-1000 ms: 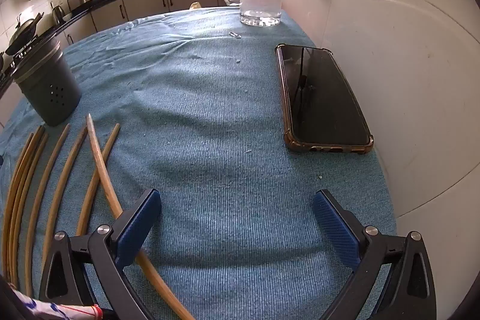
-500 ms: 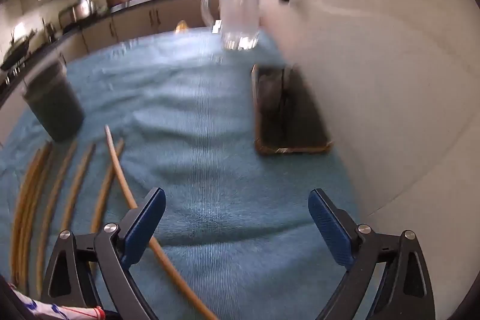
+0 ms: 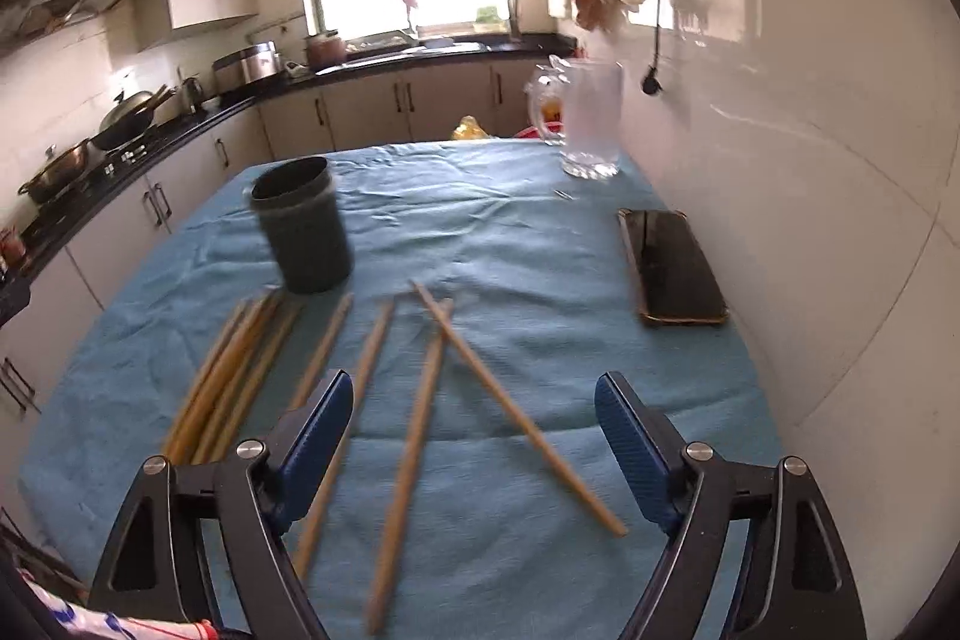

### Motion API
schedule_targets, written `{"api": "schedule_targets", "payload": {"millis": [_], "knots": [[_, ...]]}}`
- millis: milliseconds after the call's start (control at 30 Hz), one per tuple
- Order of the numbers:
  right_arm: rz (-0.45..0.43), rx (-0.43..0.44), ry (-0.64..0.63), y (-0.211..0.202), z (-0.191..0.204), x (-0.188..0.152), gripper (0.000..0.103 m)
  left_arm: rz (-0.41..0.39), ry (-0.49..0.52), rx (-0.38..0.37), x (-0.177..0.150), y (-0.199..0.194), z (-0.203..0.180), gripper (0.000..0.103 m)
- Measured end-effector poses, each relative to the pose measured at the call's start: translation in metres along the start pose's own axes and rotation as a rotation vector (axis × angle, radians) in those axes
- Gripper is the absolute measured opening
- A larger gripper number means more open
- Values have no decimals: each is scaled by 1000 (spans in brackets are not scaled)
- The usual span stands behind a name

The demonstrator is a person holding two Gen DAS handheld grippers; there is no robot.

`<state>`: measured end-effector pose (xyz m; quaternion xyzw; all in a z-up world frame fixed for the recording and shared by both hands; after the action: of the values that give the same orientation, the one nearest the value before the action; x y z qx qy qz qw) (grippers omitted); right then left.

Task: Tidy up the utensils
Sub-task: 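Move both tools toward the loose wooden chopsticks beside the black holder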

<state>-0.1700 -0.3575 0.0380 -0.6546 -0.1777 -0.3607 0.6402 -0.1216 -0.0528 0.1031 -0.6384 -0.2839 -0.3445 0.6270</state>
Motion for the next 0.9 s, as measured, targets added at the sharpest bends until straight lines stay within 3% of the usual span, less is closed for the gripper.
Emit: {"api": "schedule_targets", "payload": {"millis": [200,533,900], "knots": [[-41,50,20,-18,31,-4,87,-34,33,21,-4,-13,-14,103],[-165,-124,-71,-54,45,-1,89,-71,90,-18,-16,-39,-34,103],[-253,-192,-28,-91,27,-9,92,-39,81,-112,-39,-61,-51,103]]}}
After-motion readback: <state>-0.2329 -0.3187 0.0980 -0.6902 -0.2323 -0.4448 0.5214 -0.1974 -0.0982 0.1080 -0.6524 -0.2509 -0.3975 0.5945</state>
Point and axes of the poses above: each gripper's, at about its wrist camera, not at the fingertips, and y roughly the way its jaws point, z to its left, x to its top, the point moved 6 cm from there along y, roughly the way its jaws point, and after that the axes turned 6 degrees about z, right-handed, at the moved point
